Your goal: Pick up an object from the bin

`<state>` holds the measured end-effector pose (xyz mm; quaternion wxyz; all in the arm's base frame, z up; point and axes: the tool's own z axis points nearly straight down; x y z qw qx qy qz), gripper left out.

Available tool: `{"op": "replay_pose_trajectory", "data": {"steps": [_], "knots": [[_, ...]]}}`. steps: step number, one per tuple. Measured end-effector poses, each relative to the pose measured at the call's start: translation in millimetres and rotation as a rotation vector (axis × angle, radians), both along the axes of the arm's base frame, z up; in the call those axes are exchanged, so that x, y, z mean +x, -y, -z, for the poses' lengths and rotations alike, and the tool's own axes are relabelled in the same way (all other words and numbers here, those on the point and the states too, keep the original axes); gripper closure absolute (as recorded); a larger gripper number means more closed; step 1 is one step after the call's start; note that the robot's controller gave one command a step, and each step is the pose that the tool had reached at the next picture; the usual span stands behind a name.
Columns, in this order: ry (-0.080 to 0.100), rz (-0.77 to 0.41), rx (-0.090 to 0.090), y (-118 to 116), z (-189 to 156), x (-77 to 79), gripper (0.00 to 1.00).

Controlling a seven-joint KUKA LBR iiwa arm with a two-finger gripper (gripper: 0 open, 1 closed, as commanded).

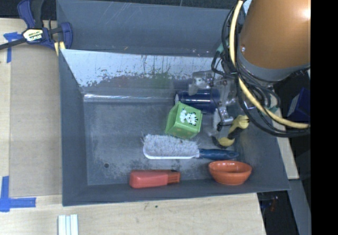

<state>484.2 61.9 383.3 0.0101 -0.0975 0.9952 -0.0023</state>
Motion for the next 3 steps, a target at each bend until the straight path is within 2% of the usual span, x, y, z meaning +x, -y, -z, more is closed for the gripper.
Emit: {"op": "replay_pose_trajectory", "data": {"steps": [1, 2, 3], "knots": [[0.016, -0.097, 0.002, -45.2, 6.7, 44.8, 0.00], [0.006, 0.001, 0.000, 31.6, 27.4, 68.9, 0.00], [0.017, -0.100, 0.005, -53.1, 35.6, 56.5, 0.00]]}}
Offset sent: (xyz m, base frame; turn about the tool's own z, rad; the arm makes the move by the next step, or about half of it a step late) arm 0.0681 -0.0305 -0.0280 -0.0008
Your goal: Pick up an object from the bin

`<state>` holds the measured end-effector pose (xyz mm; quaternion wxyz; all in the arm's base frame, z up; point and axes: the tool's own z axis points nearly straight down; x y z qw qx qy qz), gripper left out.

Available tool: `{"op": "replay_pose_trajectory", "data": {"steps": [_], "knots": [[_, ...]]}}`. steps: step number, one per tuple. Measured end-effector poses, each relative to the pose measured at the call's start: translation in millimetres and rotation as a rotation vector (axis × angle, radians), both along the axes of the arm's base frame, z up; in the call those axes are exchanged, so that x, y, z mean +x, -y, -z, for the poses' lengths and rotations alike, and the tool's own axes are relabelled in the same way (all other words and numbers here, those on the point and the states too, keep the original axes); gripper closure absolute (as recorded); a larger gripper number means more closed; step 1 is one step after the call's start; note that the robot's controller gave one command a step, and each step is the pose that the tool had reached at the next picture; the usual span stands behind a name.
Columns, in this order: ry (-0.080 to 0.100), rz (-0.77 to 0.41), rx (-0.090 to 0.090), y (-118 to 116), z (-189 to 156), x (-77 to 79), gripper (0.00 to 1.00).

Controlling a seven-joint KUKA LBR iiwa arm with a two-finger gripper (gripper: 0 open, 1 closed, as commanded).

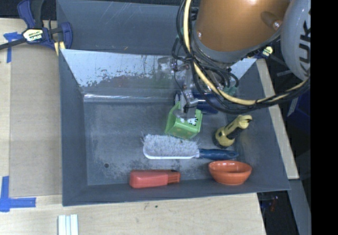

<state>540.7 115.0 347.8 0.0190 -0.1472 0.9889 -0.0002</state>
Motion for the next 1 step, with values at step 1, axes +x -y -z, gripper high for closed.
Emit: {"op": "replay_pose_trajectory", "data": {"steps": [1], "knots": [[-0.005, -0.025, -0.010, 24.3, 38.1, 40.9, 0.00]]}}
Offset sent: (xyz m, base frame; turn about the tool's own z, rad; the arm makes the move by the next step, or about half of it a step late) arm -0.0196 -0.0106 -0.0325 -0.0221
